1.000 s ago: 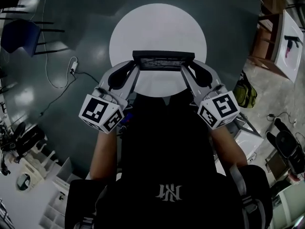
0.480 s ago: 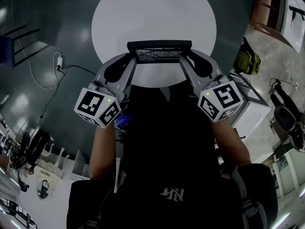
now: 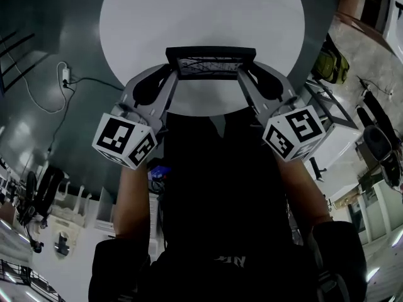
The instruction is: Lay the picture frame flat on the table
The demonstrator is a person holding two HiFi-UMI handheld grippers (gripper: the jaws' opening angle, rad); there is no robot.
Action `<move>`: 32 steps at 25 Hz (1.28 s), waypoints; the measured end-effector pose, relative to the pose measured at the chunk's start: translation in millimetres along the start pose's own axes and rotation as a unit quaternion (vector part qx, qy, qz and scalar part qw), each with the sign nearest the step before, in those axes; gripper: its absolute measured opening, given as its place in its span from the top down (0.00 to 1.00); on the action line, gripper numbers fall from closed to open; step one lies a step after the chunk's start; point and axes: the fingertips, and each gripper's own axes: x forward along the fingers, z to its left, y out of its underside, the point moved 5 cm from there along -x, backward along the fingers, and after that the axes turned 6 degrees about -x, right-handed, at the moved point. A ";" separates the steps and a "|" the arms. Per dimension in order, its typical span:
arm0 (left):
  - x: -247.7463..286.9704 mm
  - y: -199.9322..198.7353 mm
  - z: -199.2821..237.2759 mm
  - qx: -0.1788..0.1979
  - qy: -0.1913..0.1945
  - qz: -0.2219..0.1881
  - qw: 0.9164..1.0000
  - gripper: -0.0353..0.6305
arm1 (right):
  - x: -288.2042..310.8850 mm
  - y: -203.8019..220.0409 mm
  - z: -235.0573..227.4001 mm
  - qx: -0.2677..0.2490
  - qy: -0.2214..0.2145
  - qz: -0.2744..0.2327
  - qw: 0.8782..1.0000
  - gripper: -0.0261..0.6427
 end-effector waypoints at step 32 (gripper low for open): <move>46.1 11.3 24.5 0.027 -0.015 0.014 0.999 0.87 | 38.9 19.1 -34.6 0.005 0.045 0.000 0.999 0.83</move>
